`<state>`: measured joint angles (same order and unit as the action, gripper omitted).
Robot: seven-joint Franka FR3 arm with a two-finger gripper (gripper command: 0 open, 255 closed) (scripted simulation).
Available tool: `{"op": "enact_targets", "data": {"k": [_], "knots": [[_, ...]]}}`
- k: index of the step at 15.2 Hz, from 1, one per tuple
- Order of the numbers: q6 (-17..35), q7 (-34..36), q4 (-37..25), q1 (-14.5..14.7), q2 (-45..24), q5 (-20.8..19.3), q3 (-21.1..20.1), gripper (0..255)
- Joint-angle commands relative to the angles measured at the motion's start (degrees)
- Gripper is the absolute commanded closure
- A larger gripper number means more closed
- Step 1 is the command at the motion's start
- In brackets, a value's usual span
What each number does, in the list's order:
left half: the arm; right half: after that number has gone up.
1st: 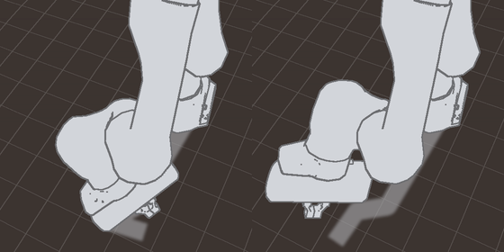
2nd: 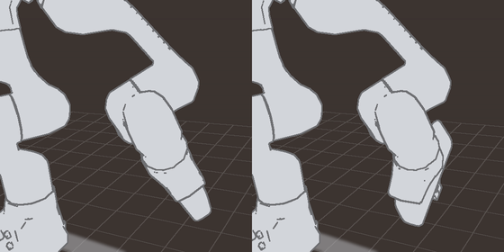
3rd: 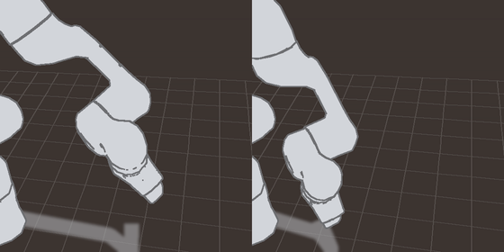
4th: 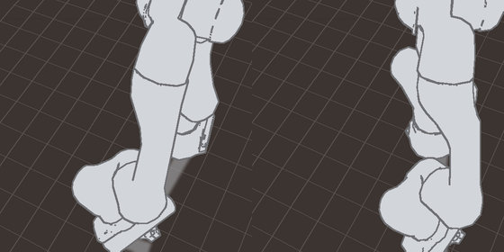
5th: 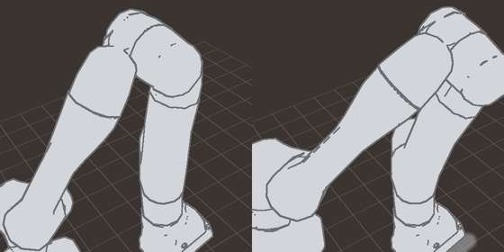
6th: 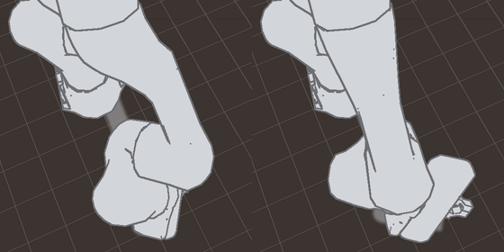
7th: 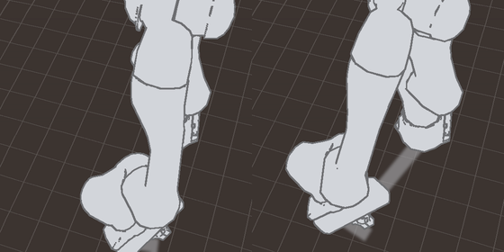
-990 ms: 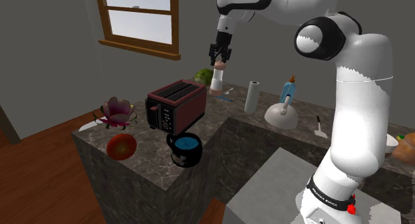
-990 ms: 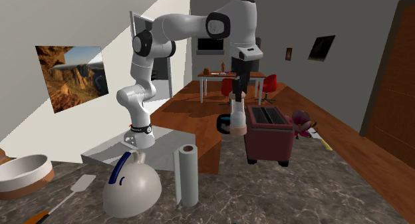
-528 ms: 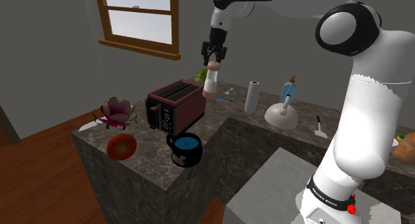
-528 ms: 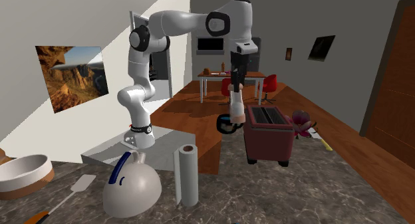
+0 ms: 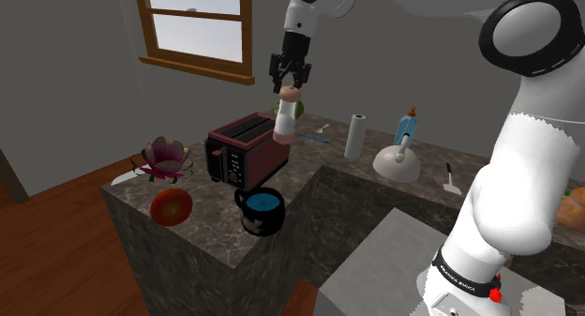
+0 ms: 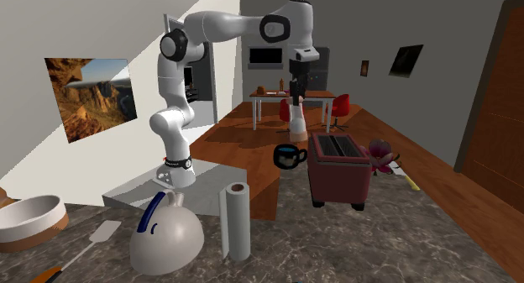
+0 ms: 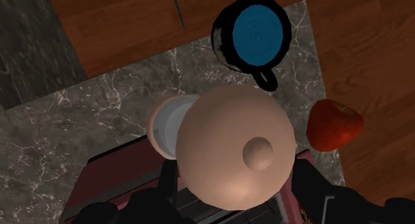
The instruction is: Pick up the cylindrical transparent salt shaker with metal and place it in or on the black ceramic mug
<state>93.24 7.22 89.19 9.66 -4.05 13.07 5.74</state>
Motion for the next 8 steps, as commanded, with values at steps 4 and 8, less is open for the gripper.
{"op": "enact_targets", "data": {"k": [4,8], "knots": [[0.2,6.8,1.1,3.5,2.4,-0.4,-3.1,255],[0.4,12.2,1.0,6.2,3.3,-0.7,-5.7,255]]}}
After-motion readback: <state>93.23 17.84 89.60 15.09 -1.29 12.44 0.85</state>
